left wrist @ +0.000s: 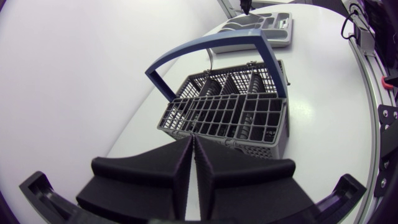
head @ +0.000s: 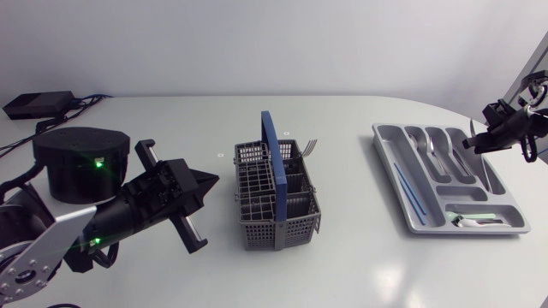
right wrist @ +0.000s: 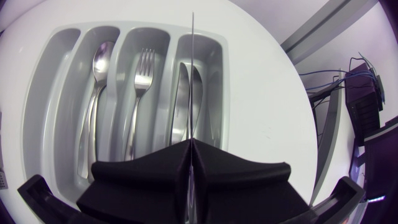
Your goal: Sort the cutlery from the basket into the organizer compartments.
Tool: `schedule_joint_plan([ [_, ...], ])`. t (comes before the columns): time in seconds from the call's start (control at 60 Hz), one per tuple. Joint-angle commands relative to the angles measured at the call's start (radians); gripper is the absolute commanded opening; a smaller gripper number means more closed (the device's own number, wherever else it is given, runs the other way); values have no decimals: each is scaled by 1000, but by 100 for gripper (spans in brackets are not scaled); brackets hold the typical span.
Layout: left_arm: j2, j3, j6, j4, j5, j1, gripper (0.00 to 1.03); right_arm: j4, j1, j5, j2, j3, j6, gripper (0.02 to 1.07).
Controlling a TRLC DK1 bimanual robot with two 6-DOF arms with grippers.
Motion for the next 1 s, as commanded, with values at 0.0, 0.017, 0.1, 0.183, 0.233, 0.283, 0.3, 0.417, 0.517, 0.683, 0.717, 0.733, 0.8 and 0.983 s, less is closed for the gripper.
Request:
schedule_joint_plan([
  [0.0,-2,-11,16,-12,-12,-6,7,-10,15,13,59,65,39,8],
  [0.017,-2,-11,16,-12,-12,-6,7,-10,17,16,66,71,41,8],
  [0.1,-3,-13,16,-13,-12,-5,7,-16,26,27,102,114,53,17],
  [0.183,-5,-13,16,-13,-12,-5,7,-21,34,40,139,152,60,25],
  [0.233,-8,-14,16,-13,-12,-5,7,-38,37,45,162,178,67,25],
  [0.283,-11,-16,16,-15,-12,-3,7,-45,38,50,181,195,73,25],
  [0.3,-12,-16,16,-15,-12,-2,7,-45,40,51,187,203,73,25],
  [0.417,-23,-17,16,-21,-12,3,7,-52,40,48,196,211,77,32],
  [0.517,-34,-24,16,-24,-12,6,7,-1,42,22,110,119,74,42],
  [0.683,-37,-37,-3,-24,-12,9,7,79,88,-9,-74,-78,48,50],
  [0.717,-38,-42,-6,-24,-12,9,7,88,100,-19,-109,-112,44,50],
  [0.733,-38,-44,-7,-24,-12,9,7,91,107,-27,-126,-128,41,50],
  [0.8,-43,-54,-14,-24,-12,8,7,109,153,-53,-223,-216,37,50],
  [0.983,-46,-71,-24,-36,-12,5,7,149,284,-96,-389,-375,42,50],
])
